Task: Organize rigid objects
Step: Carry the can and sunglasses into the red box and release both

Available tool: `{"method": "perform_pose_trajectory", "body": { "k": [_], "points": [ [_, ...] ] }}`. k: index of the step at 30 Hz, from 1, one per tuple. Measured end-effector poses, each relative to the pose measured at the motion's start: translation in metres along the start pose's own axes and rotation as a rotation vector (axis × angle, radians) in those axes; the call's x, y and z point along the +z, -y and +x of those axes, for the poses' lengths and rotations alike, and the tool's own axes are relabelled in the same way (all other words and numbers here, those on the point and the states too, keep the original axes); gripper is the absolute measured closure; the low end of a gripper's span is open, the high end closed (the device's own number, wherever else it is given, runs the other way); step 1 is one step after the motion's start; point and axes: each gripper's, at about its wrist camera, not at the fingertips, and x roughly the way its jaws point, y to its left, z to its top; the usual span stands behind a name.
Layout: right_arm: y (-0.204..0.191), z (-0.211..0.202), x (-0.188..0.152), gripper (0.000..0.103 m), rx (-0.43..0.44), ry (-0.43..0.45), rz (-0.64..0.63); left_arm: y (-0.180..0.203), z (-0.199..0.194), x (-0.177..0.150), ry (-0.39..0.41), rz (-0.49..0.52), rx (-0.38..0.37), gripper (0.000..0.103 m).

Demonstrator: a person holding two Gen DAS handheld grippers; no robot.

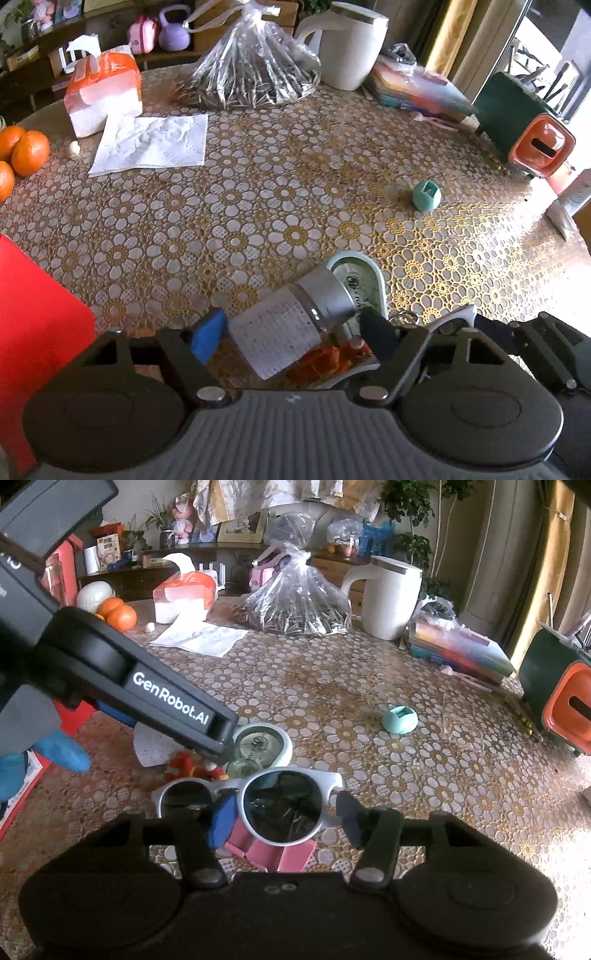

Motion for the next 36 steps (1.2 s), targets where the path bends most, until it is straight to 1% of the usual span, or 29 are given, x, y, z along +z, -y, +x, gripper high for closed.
{"method": "perform_pose_trajectory", "body": {
  "k": [1, 2, 4, 9, 14, 19, 22, 32, 36],
  "points": [
    [0.0, 0.0, 0.0, 0.047, -0.001, 0.001, 0.0, 0.001, -0.001, 0.0, 0.004, 0.002, 0.0, 0.03],
    [0.0, 0.0, 0.0, 0.047, -0.003, 0.002, 0.001, 0.002, -0.002, 0.0, 0.008, 0.006, -0.002, 0.038],
    [0.0, -0.001, -0.001, 0.047, -0.005, 0.003, 0.006, 0.003, -0.004, 0.0, 0.012, 0.012, 0.003, 0.045],
    [0.003, -0.004, -0.003, 0.048, -0.009, 0.006, 0.027, 0.003, -0.008, -0.002, 0.036, 0.023, 0.02, 0.046],
    [0.006, -0.01, -0.005, 0.048, -0.01, 0.014, 0.054, 0.001, -0.016, -0.002, 0.049, 0.012, 0.008, 0.046],
    [0.009, -0.022, -0.005, 0.048, -0.007, 0.029, 0.082, -0.001, -0.027, -0.005, 0.056, 0.002, 0.011, 0.046],
    [0.009, -0.032, -0.005, 0.048, -0.004, 0.038, 0.098, -0.003, -0.034, -0.009, 0.062, -0.006, -0.001, 0.046],
    [0.0, -0.071, 0.0, 0.048, -0.003, 0.08, 0.112, -0.011, -0.076, -0.021, 0.087, -0.019, -0.01, 0.046],
    [-0.007, -0.086, 0.003, 0.048, -0.009, 0.093, 0.105, -0.016, -0.096, -0.028, 0.108, -0.025, -0.025, 0.046]
  ]
}}
